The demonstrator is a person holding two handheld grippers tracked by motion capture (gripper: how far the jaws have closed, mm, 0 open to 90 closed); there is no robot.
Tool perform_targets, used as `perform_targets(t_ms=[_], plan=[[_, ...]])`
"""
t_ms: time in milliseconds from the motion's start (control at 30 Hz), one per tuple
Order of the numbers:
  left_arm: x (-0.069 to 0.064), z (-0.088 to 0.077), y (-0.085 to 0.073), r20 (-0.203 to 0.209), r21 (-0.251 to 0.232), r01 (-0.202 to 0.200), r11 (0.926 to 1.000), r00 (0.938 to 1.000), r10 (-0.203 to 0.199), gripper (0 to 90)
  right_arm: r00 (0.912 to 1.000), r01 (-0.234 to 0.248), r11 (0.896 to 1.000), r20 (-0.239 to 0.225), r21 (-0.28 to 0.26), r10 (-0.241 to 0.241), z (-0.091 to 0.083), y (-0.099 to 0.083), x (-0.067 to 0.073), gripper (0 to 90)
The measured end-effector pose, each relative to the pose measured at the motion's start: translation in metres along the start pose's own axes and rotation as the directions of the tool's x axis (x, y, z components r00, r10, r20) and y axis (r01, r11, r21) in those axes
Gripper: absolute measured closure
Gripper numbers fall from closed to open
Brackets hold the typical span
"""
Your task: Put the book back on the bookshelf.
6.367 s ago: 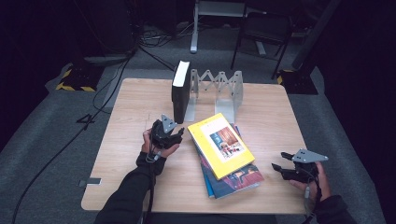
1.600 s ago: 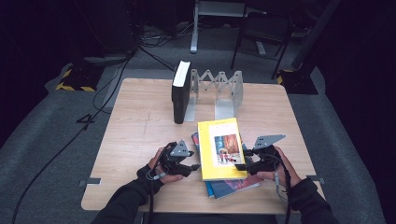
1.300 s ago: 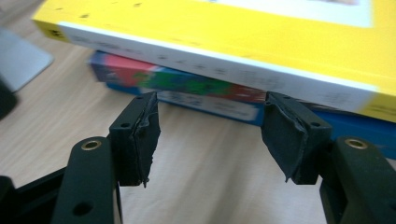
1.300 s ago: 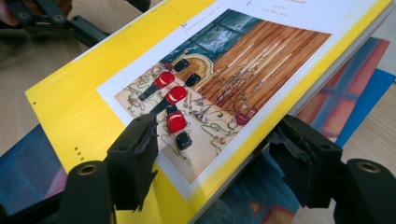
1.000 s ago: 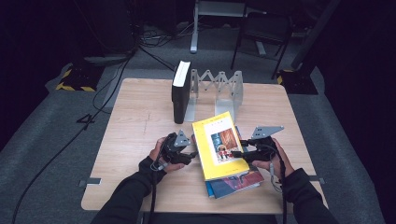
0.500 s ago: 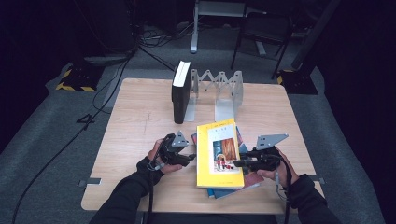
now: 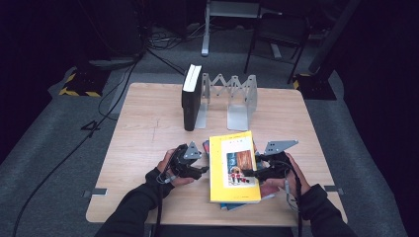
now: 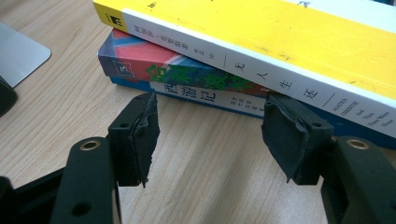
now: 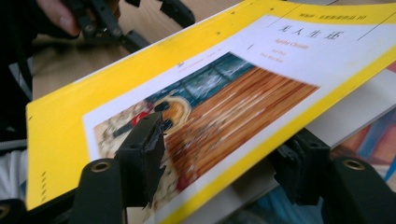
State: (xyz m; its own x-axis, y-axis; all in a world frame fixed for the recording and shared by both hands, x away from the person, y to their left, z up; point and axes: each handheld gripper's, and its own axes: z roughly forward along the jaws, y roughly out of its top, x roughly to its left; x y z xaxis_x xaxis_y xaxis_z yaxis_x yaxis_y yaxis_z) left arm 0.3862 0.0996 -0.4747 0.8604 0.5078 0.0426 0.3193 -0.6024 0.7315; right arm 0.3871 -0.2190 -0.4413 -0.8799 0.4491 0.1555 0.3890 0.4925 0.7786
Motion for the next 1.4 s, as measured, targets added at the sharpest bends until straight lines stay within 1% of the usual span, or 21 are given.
perform_targets(t_ms=[33,133,167,233,367,467,567,667,700,833,900,933,1000,1067,1100,1133,1167,1233,1267,1333,1400], plan=[[0.000,0.000,0.000,-0.001,0.001,0.000,1.0000,1.0000,0.000,36.9,0.9999,-0.011,1.000,-0.001,-0.007,0.011,0.003,0.001,-0.002,40.0],[0.000,0.001,0.000,-0.004,0.004,0.004,1.0000,1.0000,-0.004,36.9,0.9978,-0.038,0.999,-0.055,-0.021,0.037,0.010,0.003,-0.006,60.6],[0.000,0.001,0.000,-0.003,0.002,0.005,1.0000,1.0000,-0.005,36.9,0.9968,-0.029,0.999,-0.076,-0.027,0.027,0.011,0.003,-0.006,66.7],[0.000,0.001,0.000,-0.006,-0.003,0.012,0.9999,0.9999,-0.012,36.9,0.9966,-0.006,0.999,-0.082,-0.040,0.003,0.010,0.005,-0.003,71.6],[0.002,-0.001,0.001,-0.016,-0.019,0.023,0.9996,0.9996,-0.023,36.9,0.9956,0.011,0.997,-0.091,-0.076,-0.018,0.006,0.008,0.001,76.0],[0.005,-0.003,0.003,-0.039,-0.029,0.029,0.9991,0.9988,-0.031,36.6,0.9923,0.050,0.993,-0.107,-0.104,-0.062,0.004,0.011,0.009,79.2],[0.010,-0.007,0.006,-0.054,-0.060,0.043,0.9973,0.9975,-0.046,35.8,0.9908,0.079,0.988,-0.099,-0.132,-0.092,0.001,0.016,0.015,80.6],[0.015,-0.012,0.009,-0.051,-0.080,0.047,0.9956,0.9974,-0.051,35.7,0.9905,0.097,0.983,-0.082,-0.154,-0.110,-0.001,0.019,0.018,80.9],[0.017,-0.016,0.010,-0.050,-0.099,0.053,0.9936,0.9971,-0.058,35.7,0.9902,0.100,0.982,-0.081,-0.161,-0.114,-0.003,0.019,0.018,80.9],[0.028,-0.023,0.020,-0.033,-0.143,0.076,0.9868,0.9962,-0.081,38.8,0.9869,0.145,0.968,-0.041,-0.205,-0.156,-0.009,0.023,0.022,81.2],[0.035,-0.027,0.032,-0.012,-0.186,0.092,0.9783,0.9953,-0.096,42.2,0.9837,0.170,0.957,-0.017,-0.234,-0.179,-0.014,0.025,0.023,81.1],[0.037,-0.030,0.038,-0.004,-0.205,0.084,0.9751,0.9962,-0.087,43.9,0.9805,0.193,0.944,0.014,-0.268,-0.196,-0.018,0.026,0.025,81.1],[0.039,-0.038,0.055,0.006,-0.236,0.058,0.9701,0.9983,-0.058,48.8,0.9751,0.221,0.924,0.050,-0.313,-0.216,-0.026,0.027,0.027,80.7],[0.040,-0.045,0.071,0.008,-0.251,0.024,0.9677,0.9997,-0.022,55.0,0.9714,0.237,0.911,0.070,-0.337,-0.227,-0.033,0.028,0.024,78.4],[0.040,-0.045,0.071,0.008,-0.251,0.024,0.9677,0.9997,-0.022,56.9,0.9714,0.237,0.911,0.070,-0.337,-0.227,-0.033,0.028,0.024,78.4],[0.038,-0.048,0.080,0.011,-0.253,0.014,0.9672,0.9999,-0.011,56.9,0.9706,0.241,0.906,0.080,-0.348,-0.227,-0.037,0.030,0.022,77.1],[0.037,-0.050,0.087,0.027,-0.262,-0.001,0.9650,0.9996,0.008,62.6,0.9696,0.244,0.900,0.075,-0.360,-0.233,-0.041,0.031,0.020,74.7],[0.033,-0.054,0.100,0.060,-0.289,-0.019,0.9571,0.9974,0.038,68.5,0.9627,0.270,0.892,0.093,-0.362,-0.254,-0.045,0.033,0.019,73.4],[0.031,-0.056,0.106,0.065,-0.303,-0.030,0.9524,0.9965,0.052,71.3,0.9603,0.279,0.888,0.097,-0.365,-0.261,-0.046,0.034,0.019,74.2],[0.024,-0.057,0.115,0.052,-0.315,-0.050,0.9478,0.9962,0.070,76.3,0.9555,0.295,0.883,0.127,-0.365,-0.266,-0.049,0.035,0.020,79.3],[0.023,-0.058,0.115,0.058,-0.321,-0.045,0.9460,0.9960,0.067,75.9,0.9553,0.295,0.882,0.129,-0.366,-0.266,-0.051,0.034,0.022,81.4]])
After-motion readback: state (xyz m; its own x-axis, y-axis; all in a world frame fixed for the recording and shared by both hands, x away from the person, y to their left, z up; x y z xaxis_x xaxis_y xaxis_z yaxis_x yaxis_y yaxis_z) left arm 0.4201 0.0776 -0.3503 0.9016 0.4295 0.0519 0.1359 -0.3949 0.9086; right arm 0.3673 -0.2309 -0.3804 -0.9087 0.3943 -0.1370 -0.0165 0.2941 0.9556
